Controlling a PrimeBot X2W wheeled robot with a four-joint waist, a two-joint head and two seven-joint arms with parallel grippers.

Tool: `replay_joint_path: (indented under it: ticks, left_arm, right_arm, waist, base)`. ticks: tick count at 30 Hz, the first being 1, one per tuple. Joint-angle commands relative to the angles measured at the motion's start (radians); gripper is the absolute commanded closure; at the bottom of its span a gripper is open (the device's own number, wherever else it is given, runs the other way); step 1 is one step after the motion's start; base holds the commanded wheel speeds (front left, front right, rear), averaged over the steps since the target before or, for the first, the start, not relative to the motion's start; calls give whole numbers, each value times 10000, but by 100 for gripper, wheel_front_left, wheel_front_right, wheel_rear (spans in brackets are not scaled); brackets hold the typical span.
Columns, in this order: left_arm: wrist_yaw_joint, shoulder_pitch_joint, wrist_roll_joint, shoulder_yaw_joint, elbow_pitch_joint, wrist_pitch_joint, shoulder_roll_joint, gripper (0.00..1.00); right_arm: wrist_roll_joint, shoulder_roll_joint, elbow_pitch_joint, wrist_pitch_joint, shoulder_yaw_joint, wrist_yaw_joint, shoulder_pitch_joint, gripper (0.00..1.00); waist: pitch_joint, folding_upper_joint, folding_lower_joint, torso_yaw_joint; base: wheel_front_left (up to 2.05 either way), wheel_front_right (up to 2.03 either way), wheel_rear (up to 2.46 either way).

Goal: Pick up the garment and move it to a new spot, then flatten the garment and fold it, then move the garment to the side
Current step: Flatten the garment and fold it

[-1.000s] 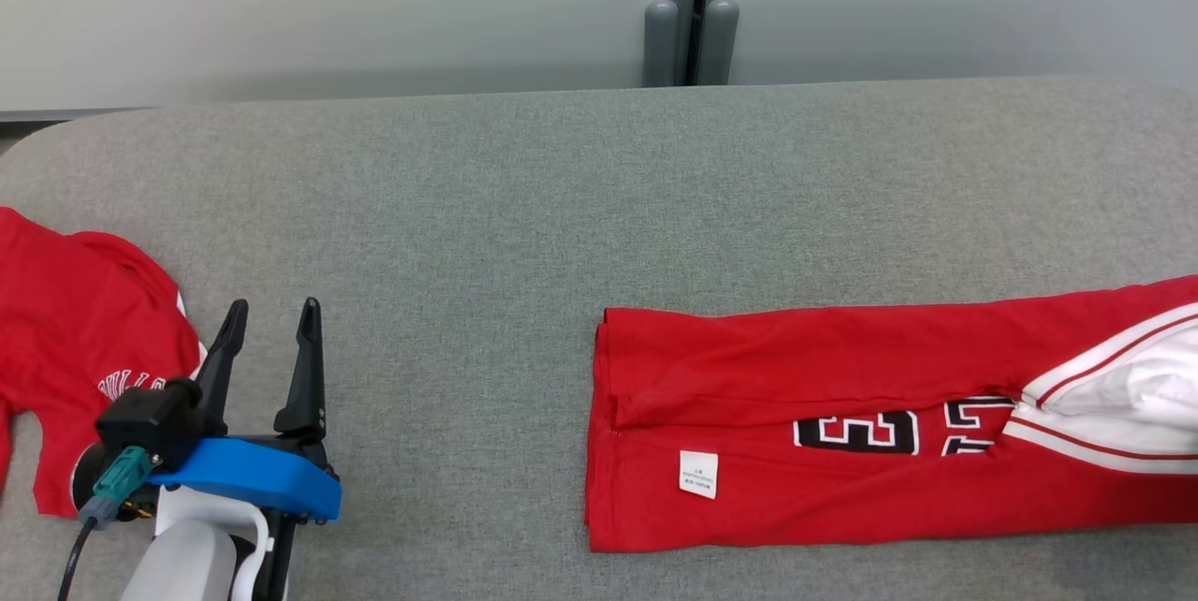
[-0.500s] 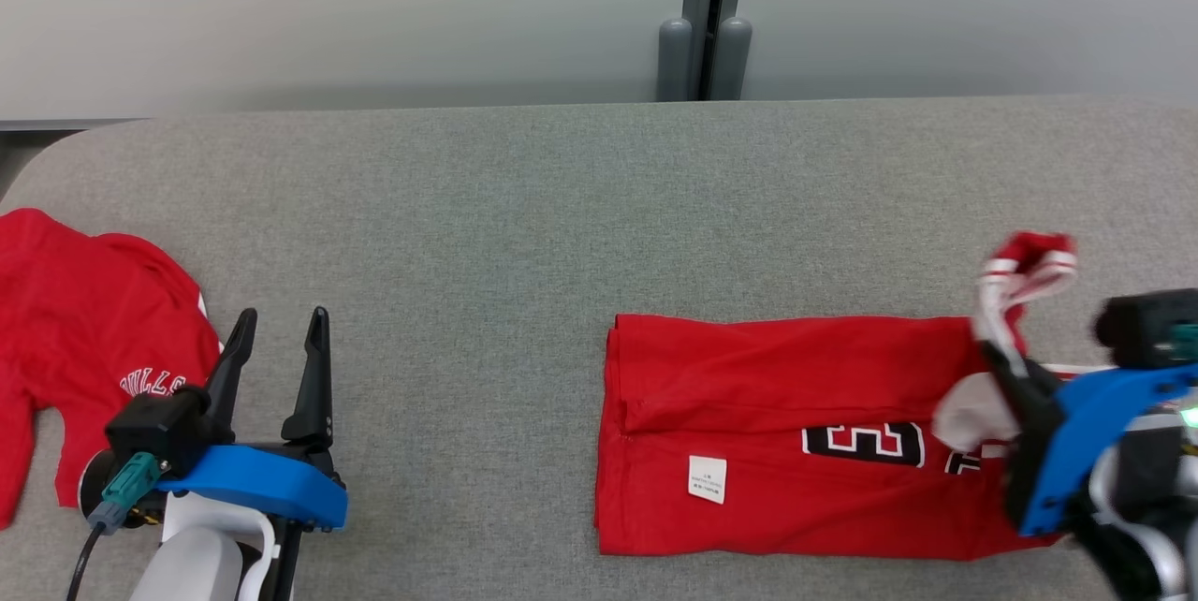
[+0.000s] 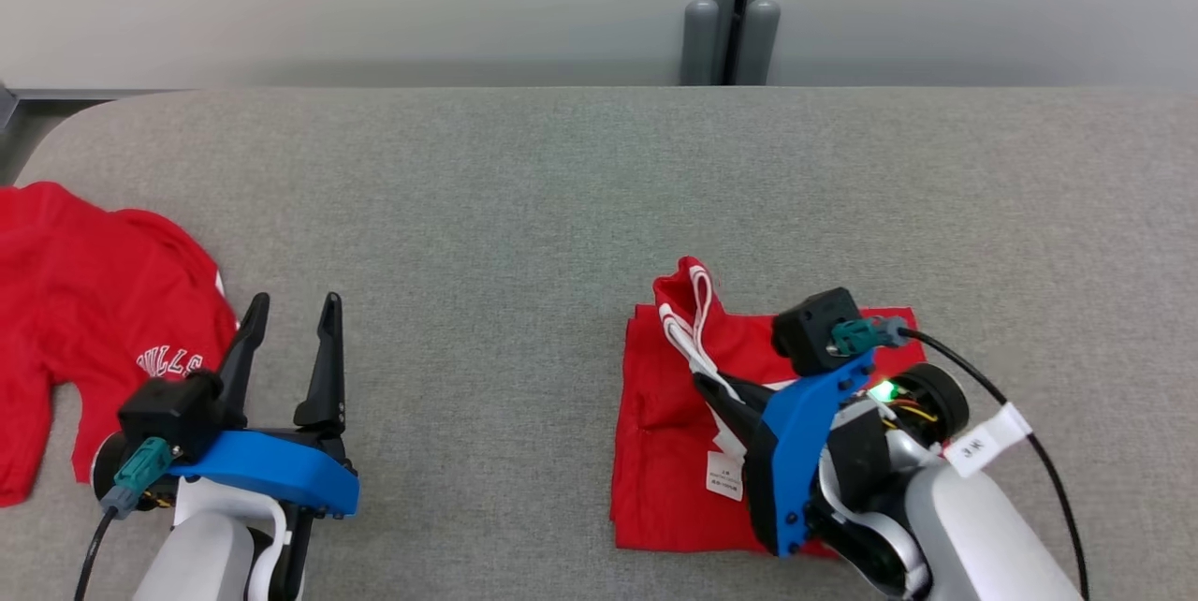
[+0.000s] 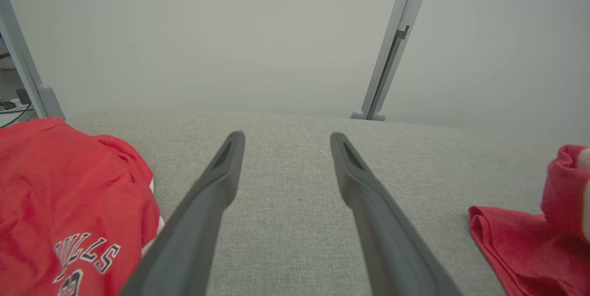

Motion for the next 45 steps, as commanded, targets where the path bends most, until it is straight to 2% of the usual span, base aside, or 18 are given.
replay_joint_path:
  ticks: [1, 7, 9, 10, 11, 12, 17, 20, 26, 27, 28, 32, 37, 38, 39, 45]
  left_arm:
    - [-14, -194, -9, -7, 11, -26, -24, 0]
    - [-47, -330, 18, -190, 104, -34, -87, 0]
    - [-58, -390, 17, -224, 138, -41, -97, 0]
    - [-61, -404, 9, -221, 157, -45, -94, 0]
    - [-66, -402, -13, -205, 189, -48, -76, 0]
    - [-78, -400, -41, -186, 223, -54, -50, 0]
    - [-61, -293, -67, -109, 289, -72, -17, 0]
    - [21, -128, -90, -7, 240, -74, 15, 0]
    - [122, 138, -131, 187, 54, -86, 139, 0]
    - [122, 138, -131, 187, 54, -86, 139, 0]
    - [137, 220, -144, 250, -17, -86, 161, 0]
    - [163, 278, -128, 282, -99, -84, 150, 0]
    - [169, 420, -58, 298, -228, -88, 56, 0]
    - [169, 420, -58, 298, -228, -88, 56, 0]
    - [172, 486, -40, 329, -269, -89, -4, 0]
    - [219, 774, 71, 479, -446, -90, -99, 0]
  right_arm:
    - [-41, 77, 333, -188, 17, 1, -274, 100]
    - [-272, 219, 2050, -788, -68, 1, -919, 100]
    - [-5, 229, 2368, -953, 43, 1, -1020, 100]
    - [66, 227, 2487, -1033, 102, 1, -1069, 73]
    - [221, 227, 2539, -1150, 174, 1, -1097, 41]
    - [433, 224, 2543, -1280, 211, 1, -1119, 0]
    - [2184, 222, 1687, -2006, 157, 1, -967, 0]
    - [2581, 212, 726, -2341, -277, 1, -716, 0]
    - [1292, 199, -971, -2540, -2218, 1, 48, 0]
    - [1292, 199, -971, -2540, -2218, 1, 48, 0]
    - [757, 166, -1243, -2561, -2827, 1, 435, 0]
    - [-291, 8, -1372, -2829, -3609, 1, 1212, 0]
    - [-1213, 51, -1034, -4311, -4382, 1, 2045, 0]
    - [-1213, 51, -1034, -4311, -4382, 1, 2045, 0]
    - [-1385, 109, -833, -5071, -4531, 1, 2291, 0]
    - [-1653, 126, -84, -6663, -4613, 1, 2690, 0]
  waist:
    - [67, 0, 0, 98]
    - [180, 0, 0, 407]
    - [195, 0, 0, 483]
    - [196, 0, 0, 504]
    - [194, 0, 0, 518]
    - [187, 0, 0, 523]
    - [50, 0, 0, 459]
    - [-56, 0, 0, 313]
    - [-213, 0, 0, -4]
    - [-213, 0, 0, -4]
    - [-244, 0, 0, -79]
    - [-312, 0, 0, -149]
    - [-469, 0, 0, -172]
    - [-469, 0, 0, -172]
    - [-558, 0, 0, -181]
    - [-833, 0, 0, -246]
  base:
    - [0, 0, 0]
    - [0, 0, 0]
    - [0, 0, 0]
    - [0, 0, 0]
    - [0, 0, 0]
    - [0, 0, 0]
    - [0, 0, 0]
    - [0, 0, 0]
    - [0, 0, 0]
    - [0, 0, 0]
    - [0, 0, 0]
    - [0, 0, 0]
    - [0, 0, 0]
    - [0, 0, 0]
    - [0, 0, 0]
    - [0, 0, 0]
